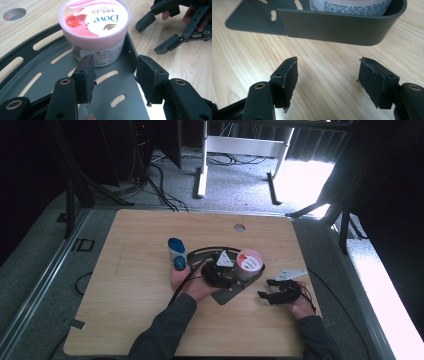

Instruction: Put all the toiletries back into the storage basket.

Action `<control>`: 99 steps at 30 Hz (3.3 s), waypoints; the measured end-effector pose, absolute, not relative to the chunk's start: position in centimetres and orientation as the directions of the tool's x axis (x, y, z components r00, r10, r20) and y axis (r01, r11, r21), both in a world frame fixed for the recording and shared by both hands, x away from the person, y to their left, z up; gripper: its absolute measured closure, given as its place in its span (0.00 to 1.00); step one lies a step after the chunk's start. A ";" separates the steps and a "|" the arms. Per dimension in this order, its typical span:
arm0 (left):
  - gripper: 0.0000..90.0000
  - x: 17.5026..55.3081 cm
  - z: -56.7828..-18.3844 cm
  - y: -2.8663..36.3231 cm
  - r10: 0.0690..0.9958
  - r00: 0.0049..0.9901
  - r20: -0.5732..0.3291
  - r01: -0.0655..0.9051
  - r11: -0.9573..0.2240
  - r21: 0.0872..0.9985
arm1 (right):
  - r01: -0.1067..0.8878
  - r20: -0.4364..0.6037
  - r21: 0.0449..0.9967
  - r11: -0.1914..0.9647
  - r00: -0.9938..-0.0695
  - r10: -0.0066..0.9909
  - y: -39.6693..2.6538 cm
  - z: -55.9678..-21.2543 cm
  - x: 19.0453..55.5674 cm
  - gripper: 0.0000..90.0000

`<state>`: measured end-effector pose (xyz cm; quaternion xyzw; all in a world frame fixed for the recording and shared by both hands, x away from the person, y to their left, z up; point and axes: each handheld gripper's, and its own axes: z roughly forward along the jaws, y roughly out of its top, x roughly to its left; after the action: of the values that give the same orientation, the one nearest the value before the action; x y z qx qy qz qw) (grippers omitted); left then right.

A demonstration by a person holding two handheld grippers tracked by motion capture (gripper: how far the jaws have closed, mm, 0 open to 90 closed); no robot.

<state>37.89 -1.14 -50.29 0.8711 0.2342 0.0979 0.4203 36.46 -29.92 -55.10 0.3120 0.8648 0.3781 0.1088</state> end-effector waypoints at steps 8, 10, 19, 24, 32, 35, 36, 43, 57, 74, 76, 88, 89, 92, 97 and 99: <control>0.49 37.3 -50.2 -0.6 0.478 0.877 -0.048 0.338 -0.544 0.768 | 0.465 0.049 0.734 0.495 -0.764 0.643 -30.1 -55.3 35.7 0.34; 0.49 37.1 -50.2 -0.3 0.477 0.877 -0.053 0.340 -0.540 0.770 | 0.466 0.050 0.736 0.490 -0.760 0.648 -30.3 -55.4 35.6 0.34; 0.50 36.1 -49.7 0.3 0.432 0.900 -0.052 0.304 -0.539 0.786 | 0.467 0.041 0.732 0.496 -0.756 0.653 -30.2 -55.7 35.3 0.34; 0.50 35.6 -49.4 0.7 0.420 0.907 -0.046 0.289 -0.539 0.791 | 0.461 0.040 0.737 0.494 -0.759 0.649 -30.3 -55.8 35.3 0.32; 0.50 34.8 -49.0 1.8 0.401 0.913 -0.070 0.289 -0.519 0.804 | 0.457 0.039 0.741 0.492 -0.761 0.647 -30.3 -55.9 35.3 0.32; 0.51 34.5 -48.9 2.4 0.400 0.914 -0.072 0.289 -0.515 0.807 | 0.457 0.041 0.741 0.492 -0.762 0.646 -30.4 -55.9 35.3 0.32; 0.51 34.4 -48.9 2.6 0.401 0.913 -0.072 0.289 -0.513 0.808 | 0.459 0.044 0.741 0.490 -0.761 0.647 -30.4 -55.9 35.3 0.32; 0.51 33.9 -48.7 3.7 0.411 0.909 -0.068 0.289 -0.505 0.813 | 0.458 0.046 0.742 0.489 -0.763 0.645 -30.4 -55.9 35.3 0.32; 0.52 33.4 -48.9 6.0 0.438 0.897 -0.055 0.297 -0.507 0.809 | 0.463 0.053 0.742 0.485 -0.762 0.646 -30.5 -55.9 35.4 0.32; 0.55 32.9 -49.3 8.9 0.481 0.875 -0.051 0.318 -0.494 0.809 | 0.469 0.059 0.743 0.478 -0.756 0.651 -30.5 -55.9 35.4 0.32; 0.55 32.8 -49.3 9.3 0.486 0.873 -0.054 0.323 -0.491 0.809 | 0.470 0.059 0.743 0.478 -0.756 0.651 -30.5 -55.9 35.4 0.32; 0.56 32.4 -49.3 10.9 0.498 0.865 -0.064 0.338 -0.483 0.808 | 0.469 0.055 0.741 0.480 -0.755 0.653 -30.5 -55.8 35.5 0.32; 0.56 32.4 -49.3 11.1 0.500 0.864 -0.065 0.339 -0.480 0.809 | 0.469 0.055 0.741 0.480 -0.755 0.653 -30.5 -55.8 35.5 0.32; 0.57 32.2 -49.2 11.6 0.505 0.860 -0.071 0.344 -0.472 0.812 | 0.469 0.055 0.741 0.480 -0.755 0.653 -30.5 -55.8 35.5 0.32; 0.58 32.0 -48.9 12.6 0.516 0.854 -0.065 0.345 -0.467 0.814 | 0.469 0.054 0.741 0.481 -0.755 0.653 -30.5 -55.8 35.5 0.32; 0.58 31.9 -48.7 13.0 0.522 0.851 -0.058 0.344 -0.469 0.813 | 0.469 0.054 0.741 0.480 -0.754 0.654 -30.5 -55.9 35.5 0.32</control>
<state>31.92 13.05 -48.71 0.8513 0.2543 0.0998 0.4479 35.47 -30.52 -55.85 0.3297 0.8519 0.3891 0.1187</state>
